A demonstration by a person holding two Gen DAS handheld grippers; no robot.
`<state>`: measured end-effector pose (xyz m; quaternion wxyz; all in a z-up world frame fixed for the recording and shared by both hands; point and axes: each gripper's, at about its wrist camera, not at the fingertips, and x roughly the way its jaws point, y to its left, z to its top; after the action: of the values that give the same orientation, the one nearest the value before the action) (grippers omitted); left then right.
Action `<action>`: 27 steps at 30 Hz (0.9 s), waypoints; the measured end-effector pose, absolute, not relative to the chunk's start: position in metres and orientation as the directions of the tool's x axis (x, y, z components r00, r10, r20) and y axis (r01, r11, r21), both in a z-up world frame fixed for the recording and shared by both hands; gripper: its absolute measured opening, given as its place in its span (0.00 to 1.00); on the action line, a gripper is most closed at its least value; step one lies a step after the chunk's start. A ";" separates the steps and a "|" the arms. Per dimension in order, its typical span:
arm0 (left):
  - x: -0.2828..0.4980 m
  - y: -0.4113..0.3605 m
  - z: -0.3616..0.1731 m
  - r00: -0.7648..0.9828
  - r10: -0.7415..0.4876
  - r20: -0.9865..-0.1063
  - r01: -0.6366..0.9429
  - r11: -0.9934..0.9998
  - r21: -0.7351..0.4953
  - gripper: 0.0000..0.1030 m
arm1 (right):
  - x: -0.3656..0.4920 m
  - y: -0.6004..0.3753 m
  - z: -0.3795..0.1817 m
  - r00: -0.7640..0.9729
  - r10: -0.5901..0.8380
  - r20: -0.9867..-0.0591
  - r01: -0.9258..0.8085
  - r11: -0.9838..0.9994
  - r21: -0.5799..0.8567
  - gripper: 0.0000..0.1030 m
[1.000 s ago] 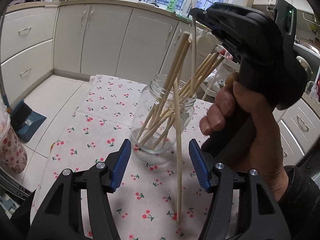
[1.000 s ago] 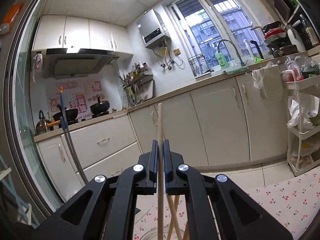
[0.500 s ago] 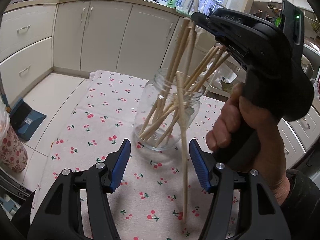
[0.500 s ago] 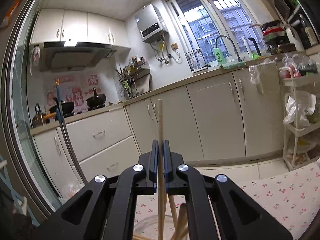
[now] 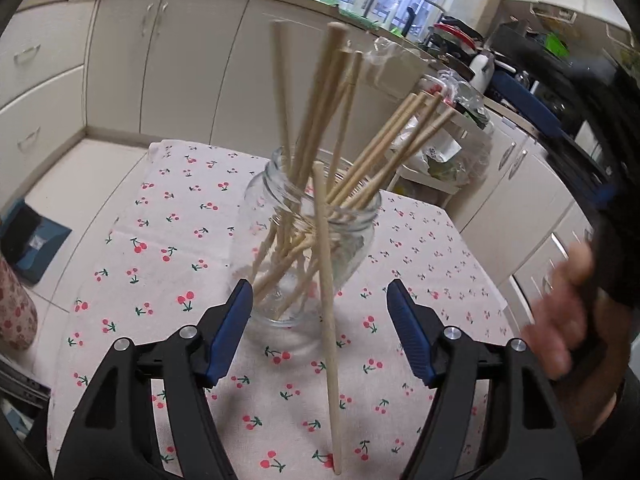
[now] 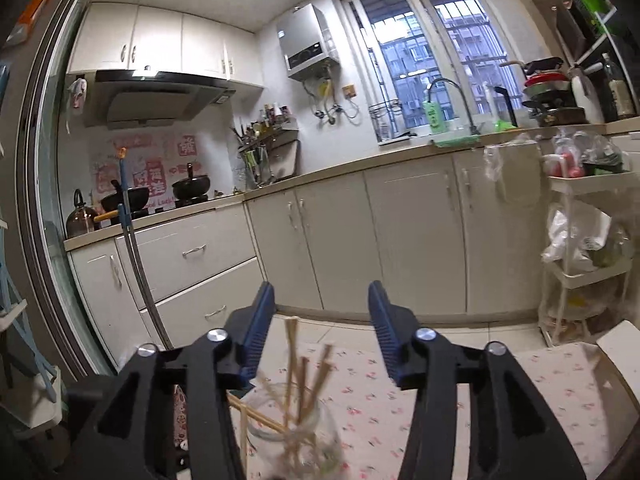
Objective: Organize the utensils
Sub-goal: 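Lower the left tool's chopstick into the jar and open the left tool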
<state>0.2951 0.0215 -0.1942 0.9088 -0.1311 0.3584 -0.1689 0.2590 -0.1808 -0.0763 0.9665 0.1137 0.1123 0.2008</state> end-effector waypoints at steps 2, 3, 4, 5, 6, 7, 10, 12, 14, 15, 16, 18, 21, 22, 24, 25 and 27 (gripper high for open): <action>0.299 0.023 -0.194 0.684 -0.402 -0.609 0.205 0.907 -0.368 0.63 | 0.250 -0.197 -0.077 0.893 0.407 -0.192 -0.345 0.893 0.289 0.50; 0.300 0.024 -0.193 0.683 -0.404 -0.609 0.204 0.906 -0.372 0.59 | 0.245 -0.204 -0.079 0.891 0.405 -0.204 -0.336 0.892 0.302 0.51; 0.301 0.025 -0.192 0.678 -0.409 -0.610 0.205 0.903 -0.377 0.57 | 0.239 -0.213 -0.083 0.890 0.400 -0.218 -0.325 0.893 0.312 0.52; 0.303 0.026 -0.190 0.671 -0.417 -0.613 0.205 0.899 -0.387 0.53 | 0.235 -0.218 -0.086 0.890 0.394 -0.228 -0.314 0.894 0.319 0.52; 0.303 0.028 -0.189 0.669 -0.419 -0.614 0.203 0.898 -0.392 0.49 | 0.231 -0.227 -0.091 0.889 0.387 -0.245 -0.297 0.894 0.335 0.53; 0.304 0.028 -0.188 0.670 -0.414 -0.616 0.199 0.900 -0.389 0.46 | 0.228 -0.235 -0.096 0.887 0.381 -0.260 -0.278 0.891 0.358 0.53; 0.306 0.030 -0.182 0.657 -0.421 -0.625 0.209 0.899 -0.386 0.23 | 0.226 -0.255 -0.110 0.884 0.366 -0.292 -0.221 0.876 0.428 0.53; 0.303 0.030 -0.176 0.652 -0.416 -0.634 0.227 0.905 -0.361 0.10 | 0.227 -0.265 -0.116 0.881 0.362 -0.304 -0.193 0.862 0.468 0.53; 0.298 0.026 -0.170 0.654 -0.404 -0.640 0.249 0.913 -0.322 0.06 | 0.230 -0.273 -0.118 0.877 0.370 -0.307 -0.175 0.841 0.511 0.53; 0.296 0.025 -0.168 0.653 -0.405 -0.639 0.254 0.913 -0.319 0.05 | 0.230 -0.276 -0.118 0.878 0.369 -0.304 -0.169 0.835 0.523 0.53; 0.293 0.024 -0.165 0.653 -0.409 -0.637 0.258 0.911 -0.321 0.05 | 0.229 -0.280 -0.118 0.882 0.365 -0.299 -0.162 0.830 0.534 0.53; 0.285 0.022 -0.152 0.669 -0.413 -0.618 0.268 0.910 -0.318 0.05 | 0.227 -0.284 -0.116 0.885 0.363 -0.291 -0.160 0.825 0.542 0.53; 0.273 0.023 -0.125 0.714 -0.430 -0.552 0.293 0.900 -0.323 0.05 | 0.226 -0.289 -0.114 0.889 0.362 -0.279 -0.154 0.812 0.562 0.54; 0.271 0.023 -0.112 0.735 -0.439 -0.517 0.307 0.895 -0.323 0.05 | 0.226 -0.292 -0.114 0.889 0.365 -0.277 -0.153 0.806 0.572 0.54; 0.268 0.021 -0.089 0.790 -0.419 -0.447 0.313 0.903 -0.294 0.05 | 0.226 -0.293 -0.114 0.889 0.367 -0.273 -0.150 0.799 0.583 0.54; 0.268 0.019 -0.078 0.819 -0.403 -0.408 0.312 0.910 -0.272 0.05 | 0.225 -0.293 -0.113 0.890 0.368 -0.271 -0.152 0.797 0.585 0.54; 0.268 0.015 -0.062 0.882 -0.353 -0.313 0.289 0.929 -0.234 0.05 | 0.224 -0.292 -0.112 0.891 0.369 -0.264 -0.156 0.796 0.585 0.54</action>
<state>0.2680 0.0148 -0.0617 0.9658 -0.0904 0.1777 -0.1661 0.2238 -0.2922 -0.1117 0.9292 0.2867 0.1859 0.1412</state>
